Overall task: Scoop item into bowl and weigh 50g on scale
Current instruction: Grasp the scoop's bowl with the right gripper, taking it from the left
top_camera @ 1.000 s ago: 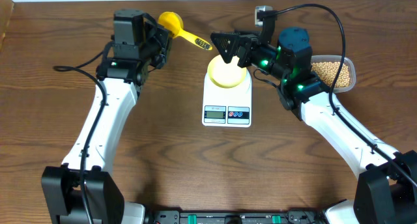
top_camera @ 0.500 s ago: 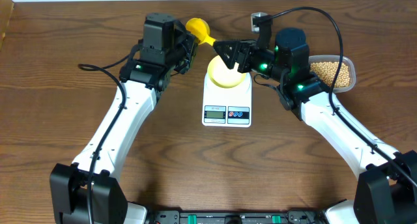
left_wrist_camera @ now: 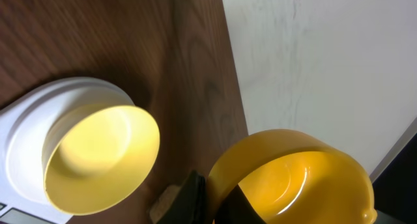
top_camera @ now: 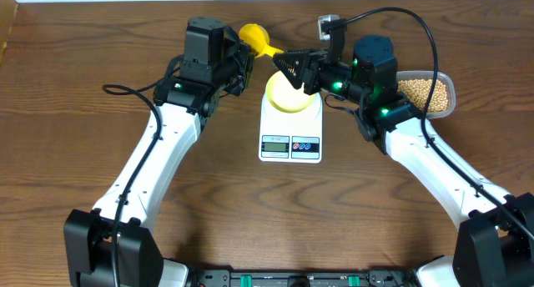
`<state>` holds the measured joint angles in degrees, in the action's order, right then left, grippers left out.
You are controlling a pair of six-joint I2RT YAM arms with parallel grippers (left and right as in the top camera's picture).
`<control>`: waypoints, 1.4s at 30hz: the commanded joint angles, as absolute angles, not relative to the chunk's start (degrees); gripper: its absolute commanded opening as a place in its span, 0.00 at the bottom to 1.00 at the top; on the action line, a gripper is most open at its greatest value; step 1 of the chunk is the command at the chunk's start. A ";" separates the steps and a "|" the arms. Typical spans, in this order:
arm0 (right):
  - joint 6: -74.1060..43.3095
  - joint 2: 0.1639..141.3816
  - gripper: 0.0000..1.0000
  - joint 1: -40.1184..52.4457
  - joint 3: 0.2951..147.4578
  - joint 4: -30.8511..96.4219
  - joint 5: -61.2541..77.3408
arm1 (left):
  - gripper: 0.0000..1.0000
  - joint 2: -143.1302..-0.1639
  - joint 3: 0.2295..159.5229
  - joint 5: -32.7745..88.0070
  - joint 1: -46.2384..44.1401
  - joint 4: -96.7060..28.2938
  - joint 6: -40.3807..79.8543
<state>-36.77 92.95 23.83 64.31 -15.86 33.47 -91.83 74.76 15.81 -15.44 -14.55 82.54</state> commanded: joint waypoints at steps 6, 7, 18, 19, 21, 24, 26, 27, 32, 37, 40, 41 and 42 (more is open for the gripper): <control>-34.61 92.97 0.30 23.99 65.17 -16.91 36.21 | 0.07 -92.01 75.24 17.56 -15.86 -17.12 82.85; -34.61 92.97 0.27 23.99 65.17 -16.91 36.21 | 0.07 -91.98 75.24 17.54 -16.03 -17.61 82.85; -34.61 92.97 0.22 24.10 65.17 -15.68 36.18 | 0.08 -92.01 75.24 17.56 -17.23 -17.56 83.53; -34.61 92.97 0.22 24.10 65.17 -15.35 36.16 | 0.08 -91.98 75.24 17.56 -17.23 -17.56 83.53; -34.59 92.97 0.22 24.10 65.17 -14.76 36.10 | 0.08 -91.98 75.24 17.56 -17.23 -17.54 83.53; -34.15 92.97 0.22 24.10 65.17 -14.52 35.92 | 0.08 -91.98 75.24 17.56 -17.23 -17.56 83.50; -34.17 92.97 0.22 24.10 65.17 -14.50 35.94 | 0.08 -91.98 75.24 17.56 -17.23 -17.56 83.50; -34.15 92.97 0.21 24.10 65.17 -14.46 35.94 | 0.07 -91.98 75.24 17.56 -17.23 -17.56 83.50; -34.15 92.97 0.15 24.10 65.17 -14.35 35.90 | 0.08 -91.98 75.24 17.56 -17.23 -17.56 83.50; -34.15 92.97 0.08 24.10 65.17 -14.28 35.92 | 0.07 -91.98 75.24 17.56 -17.23 -17.56 83.50; -34.15 92.97 0.04 24.10 65.17 -14.26 35.94 | 0.08 -91.98 75.24 17.56 -17.23 -17.56 83.53; -34.15 92.97 0.01 24.10 65.17 -14.24 35.92 | 0.08 -91.98 75.24 17.56 -17.23 -17.54 83.53; -34.15 92.97 0.01 24.10 65.17 -14.20 35.92 | 0.08 -91.98 75.24 17.56 -17.23 -17.56 83.50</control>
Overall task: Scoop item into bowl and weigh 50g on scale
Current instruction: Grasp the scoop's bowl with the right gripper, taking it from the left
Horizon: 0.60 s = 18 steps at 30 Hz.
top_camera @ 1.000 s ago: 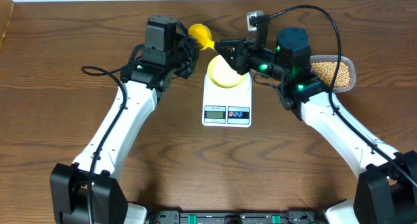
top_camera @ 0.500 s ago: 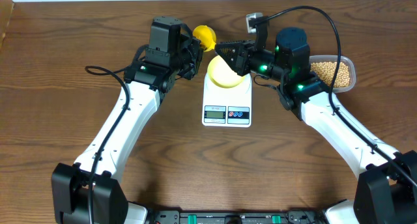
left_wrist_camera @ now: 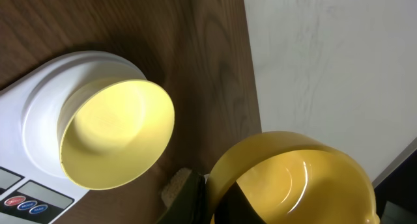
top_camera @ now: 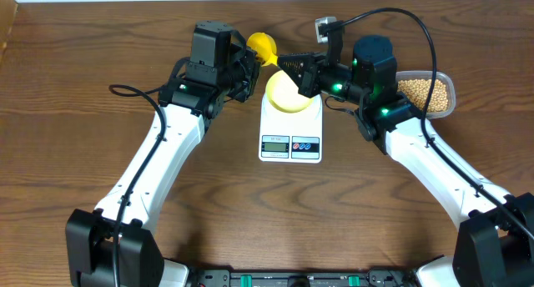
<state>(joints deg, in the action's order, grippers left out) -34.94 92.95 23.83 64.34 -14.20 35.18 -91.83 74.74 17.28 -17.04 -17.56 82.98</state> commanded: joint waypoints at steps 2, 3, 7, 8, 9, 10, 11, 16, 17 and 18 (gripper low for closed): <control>-34.15 92.97 0.01 24.10 65.17 -14.11 35.90 | 0.08 -91.98 75.24 17.56 -17.23 -17.56 83.50; -34.13 92.97 0.01 24.05 65.17 -14.09 35.90 | 0.08 -92.01 75.24 17.56 -17.23 -17.56 83.50; -33.54 92.97 0.01 23.92 65.17 -14.11 35.90 | 0.09 -91.98 75.24 17.52 -17.21 -17.58 83.48; -33.56 92.97 0.01 23.88 65.17 -14.06 35.55 | 0.17 -91.98 75.24 17.52 -17.21 -17.58 83.48; -33.56 92.97 0.01 23.81 65.17 -13.89 35.18 | 0.26 -91.98 75.24 17.52 -17.21 -17.63 83.48; -33.54 92.97 0.01 23.70 65.17 -13.67 34.76 | 0.30 -91.98 75.24 17.52 -17.21 -17.74 83.48; -33.56 92.97 0.01 23.55 65.17 -13.39 34.41 | 0.38 -91.98 75.24 17.50 -17.17 -17.74 83.48; -33.56 92.97 0.01 22.46 65.17 -11.22 32.42 | 0.52 -91.98 75.24 17.50 -16.78 -17.76 83.18; -33.56 92.97 0.01 22.22 65.17 -10.94 32.21 | 0.53 -91.98 75.24 17.47 -16.73 -17.76 82.63; -33.52 92.97 0.01 21.89 65.17 -10.74 32.03 | 0.53 -91.98 75.24 17.47 -16.67 -17.76 81.69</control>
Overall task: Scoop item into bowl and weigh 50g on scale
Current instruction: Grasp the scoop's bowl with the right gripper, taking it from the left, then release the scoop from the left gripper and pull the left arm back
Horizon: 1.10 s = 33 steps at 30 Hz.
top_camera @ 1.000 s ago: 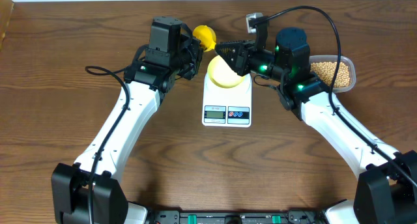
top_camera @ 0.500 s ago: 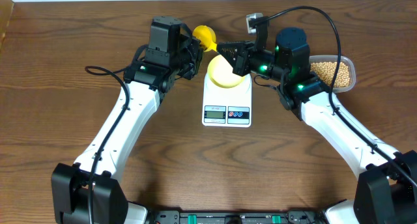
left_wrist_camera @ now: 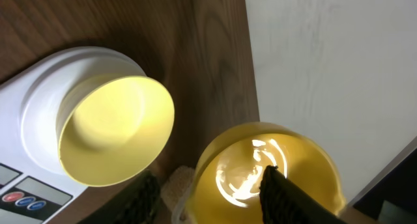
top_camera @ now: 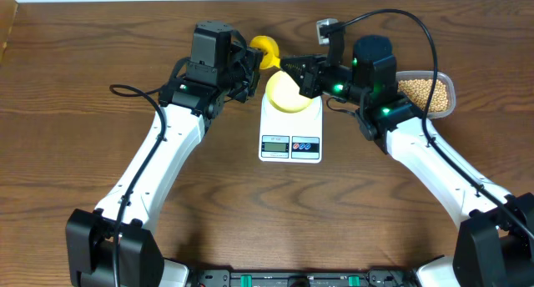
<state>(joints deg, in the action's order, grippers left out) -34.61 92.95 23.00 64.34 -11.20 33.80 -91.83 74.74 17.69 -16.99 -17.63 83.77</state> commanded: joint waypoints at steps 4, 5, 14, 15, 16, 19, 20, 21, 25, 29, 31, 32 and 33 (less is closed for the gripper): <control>-33.01 92.97 0.01 20.05 65.17 -9.56 31.97 | 0.54 -91.98 75.24 17.47 -16.12 -17.76 77.47; -32.80 92.97 0.01 19.44 65.17 -9.08 31.97 | 0.54 -91.98 75.24 17.50 -15.92 -17.74 75.99; -28.21 92.97 0.01 15.07 65.17 -5.13 31.83 | 0.59 -91.98 75.24 17.52 -11.27 -17.80 49.60; -27.20 92.97 0.01 14.83 65.17 -4.84 31.83 | 0.61 -91.98 75.24 17.52 -10.81 -17.98 46.41; -25.78 92.97 0.01 14.52 65.17 -4.29 31.81 | 0.62 -91.98 75.24 17.52 -10.24 -18.26 42.68; -22.61 92.97 0.01 13.89 65.17 -2.85 31.59 | 0.68 -91.98 75.24 17.50 -8.82 -20.29 32.53; -21.50 92.97 0.01 13.80 65.17 -2.55 31.42 | 0.70 -91.98 75.24 17.50 -8.36 -21.21 28.32; -20.21 92.97 0.01 13.80 65.17 -2.26 31.03 | 0.72 -91.98 75.24 17.47 -7.94 -22.35 23.75; -17.02 92.97 0.01 13.80 65.17 -1.15 29.04 | 0.72 -91.98 75.24 17.12 -6.48 -27.33 7.14; -14.02 92.97 0.01 13.80 65.17 -0.30 28.97 | 0.72 -91.98 75.24 13.98 -5.15 -32.38 -0.86; -13.37 92.97 0.01 13.80 65.17 0.32 28.21 | 0.73 -91.98 75.24 10.90 -4.67 -33.43 -0.84; -13.37 92.97 0.01 13.80 65.17 0.67 27.40 | 0.82 -91.98 75.24 9.69 -4.47 -33.74 -0.84; -13.37 92.97 0.01 13.80 65.17 0.99 26.65 | 0.97 -91.98 75.24 8.97 -4.27 -33.87 -0.86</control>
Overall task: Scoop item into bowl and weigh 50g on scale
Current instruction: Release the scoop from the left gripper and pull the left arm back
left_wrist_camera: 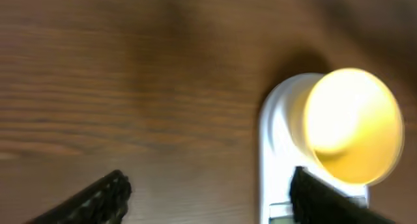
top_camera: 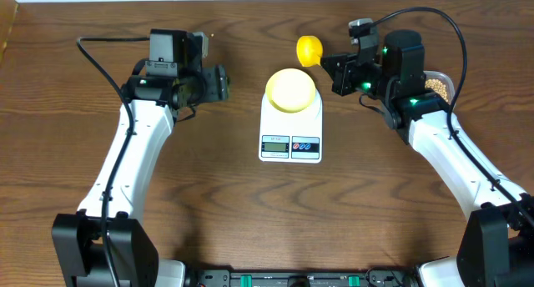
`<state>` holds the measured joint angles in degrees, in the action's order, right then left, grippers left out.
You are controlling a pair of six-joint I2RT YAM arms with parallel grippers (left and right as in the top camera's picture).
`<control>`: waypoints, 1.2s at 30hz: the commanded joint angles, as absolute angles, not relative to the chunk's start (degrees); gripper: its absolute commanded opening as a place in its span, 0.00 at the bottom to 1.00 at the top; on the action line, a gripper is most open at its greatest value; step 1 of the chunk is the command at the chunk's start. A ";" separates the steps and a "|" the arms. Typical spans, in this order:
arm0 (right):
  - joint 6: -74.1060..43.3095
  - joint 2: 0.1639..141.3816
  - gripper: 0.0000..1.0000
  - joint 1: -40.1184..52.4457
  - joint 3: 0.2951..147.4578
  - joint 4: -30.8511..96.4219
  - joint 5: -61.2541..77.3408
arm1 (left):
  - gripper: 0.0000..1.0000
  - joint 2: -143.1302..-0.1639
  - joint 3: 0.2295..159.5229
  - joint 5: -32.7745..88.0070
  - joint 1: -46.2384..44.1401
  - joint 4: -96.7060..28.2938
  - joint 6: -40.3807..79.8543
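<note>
A pale yellow bowl (top_camera: pixel 291 89) stands on the white scale (top_camera: pixel 290 141) at the middle of the table; the left wrist view shows the bowl (left_wrist_camera: pixel 352 126) empty, though blurred. The yellow scoop (top_camera: pixel 309 49) hangs just behind the scale's right side, its handle running into my right gripper (top_camera: pixel 332 70), which is shut on it. My left gripper (top_camera: pixel 224 83) sits well left of the scale, low over bare wood, open with nothing between its fingers (left_wrist_camera: pixel 98 198). The tray of beans (top_camera: pixel 440 85) lies at the far right, mostly hidden behind my right arm.
The scale's display and buttons (top_camera: pixel 289 144) face the front edge. The table's back edge meets a white wall just behind the scoop. Brown wood stretches left of and in front of the scale.
My left gripper, open around the scoop behind the scale, has moved away to the left with nothing in it. The scoop has moved right, behind the scale's right side, held by my right gripper.
At first my left gripper held the scoop behind the scale's left corner, with the right gripper close to its handle. Then the two stood closer together. The left jaws then stood open at the scoop. Now the right gripper alone holds it and the left is away.
</note>
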<state>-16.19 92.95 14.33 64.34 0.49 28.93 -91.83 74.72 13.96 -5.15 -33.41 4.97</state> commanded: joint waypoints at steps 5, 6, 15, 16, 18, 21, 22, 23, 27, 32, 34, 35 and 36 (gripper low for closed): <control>-13.37 92.97 0.01 13.80 65.17 2.07 25.39 | 0.98 -91.98 75.24 8.88 -4.19 -33.85 -0.84; -13.37 92.97 0.01 13.80 65.17 2.15 25.36 | 0.98 -91.98 75.24 8.93 -4.19 -33.80 -0.82; -13.37 92.97 0.01 13.80 65.17 2.17 25.34 | 0.98 -91.98 75.24 15.11 -4.19 -34.94 -9.61; -13.32 92.97 0.01 13.80 65.17 2.17 25.34 | 0.98 -91.92 75.24 16.21 -4.19 -35.20 -10.87; -13.19 92.97 0.01 13.80 65.17 2.17 25.15 | 0.98 -91.35 75.24 16.49 -4.19 -36.10 -11.14; -13.19 92.97 0.01 13.80 65.17 2.17 25.15 | 0.98 -90.11 75.24 16.53 -4.19 -37.08 -12.01; -13.19 92.97 0.01 13.80 65.17 2.17 25.15 | 0.98 -89.56 75.24 16.56 -4.19 -37.15 -12.51; -13.19 92.97 0.01 13.80 65.17 2.17 25.15 | 0.98 -88.86 75.24 17.45 -4.19 -37.15 -13.45; -13.19 92.97 0.01 13.80 65.17 2.17 25.15 | 0.98 -87.02 75.24 26.20 -4.21 -36.64 -15.81; -13.19 92.97 0.01 13.80 65.17 2.22 25.17 | 0.98 -86.94 75.24 36.69 -4.25 -37.95 -14.57; -13.19 92.97 0.01 13.80 65.17 2.44 25.17 | 0.97 -87.02 75.24 38.65 -4.56 -39.03 -11.16; -13.19 92.97 0.01 13.80 65.17 2.63 25.17 | 0.98 -87.07 75.22 38.68 -5.52 -40.40 -9.28; -13.19 92.97 0.01 13.80 65.17 2.81 25.17 | 0.98 -87.07 75.22 38.63 -6.39 -41.30 -9.02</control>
